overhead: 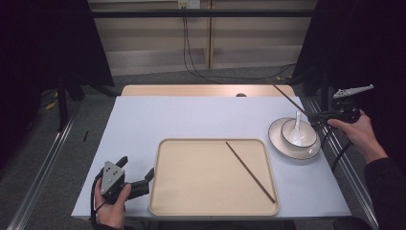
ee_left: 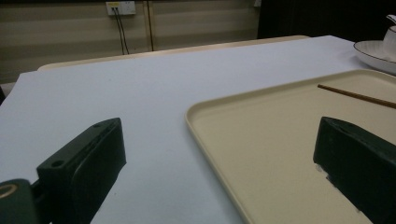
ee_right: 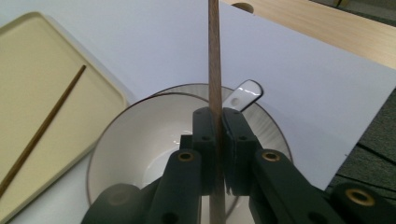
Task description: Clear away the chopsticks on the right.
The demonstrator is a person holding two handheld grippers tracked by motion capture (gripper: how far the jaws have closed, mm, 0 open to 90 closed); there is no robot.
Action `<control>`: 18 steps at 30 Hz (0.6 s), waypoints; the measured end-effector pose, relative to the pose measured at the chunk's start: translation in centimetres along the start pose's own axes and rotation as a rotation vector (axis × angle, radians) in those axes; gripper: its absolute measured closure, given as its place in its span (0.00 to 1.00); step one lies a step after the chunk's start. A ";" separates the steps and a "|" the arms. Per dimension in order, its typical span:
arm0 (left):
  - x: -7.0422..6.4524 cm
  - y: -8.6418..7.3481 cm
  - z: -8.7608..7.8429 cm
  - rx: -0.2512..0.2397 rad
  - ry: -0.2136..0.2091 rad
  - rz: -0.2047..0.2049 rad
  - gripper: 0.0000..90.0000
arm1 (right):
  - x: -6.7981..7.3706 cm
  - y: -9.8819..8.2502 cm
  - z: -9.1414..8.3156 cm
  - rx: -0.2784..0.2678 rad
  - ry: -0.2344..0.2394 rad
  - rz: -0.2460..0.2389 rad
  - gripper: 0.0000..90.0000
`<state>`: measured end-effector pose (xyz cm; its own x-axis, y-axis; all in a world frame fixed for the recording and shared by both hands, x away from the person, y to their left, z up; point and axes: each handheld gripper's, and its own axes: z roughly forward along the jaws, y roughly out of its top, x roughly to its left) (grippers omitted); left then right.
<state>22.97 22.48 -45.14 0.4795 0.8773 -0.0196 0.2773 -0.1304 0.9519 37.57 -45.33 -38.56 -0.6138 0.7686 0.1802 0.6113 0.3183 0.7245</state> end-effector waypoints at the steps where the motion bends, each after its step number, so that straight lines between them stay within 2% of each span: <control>1: 0.0 0.0 0.0 -0.001 -0.001 0.000 0.03 | 0.2 0.0 0.0 -0.006 -0.001 -0.003 0.94; 8: 0.0 0.0 0.0 -0.013 -0.012 -0.006 0.02 | 2.8 -0.3 -0.5 -0.011 0.036 0.026 0.94; 15: 0.0 0.0 -0.1 -0.015 -0.010 -0.007 0.02 | 5.7 -1.5 -0.2 0.007 0.084 0.067 0.94; 18: 0.0 0.0 -0.1 -0.015 -0.009 -0.007 0.02 | 6.8 -2.0 -0.1 -0.007 0.094 0.078 0.94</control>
<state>22.92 22.49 -45.10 0.4851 0.8740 -0.0287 0.2680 -0.1174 0.9563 32.09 -40.78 -38.72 -0.6085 0.7357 0.2974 0.6559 0.2553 0.7104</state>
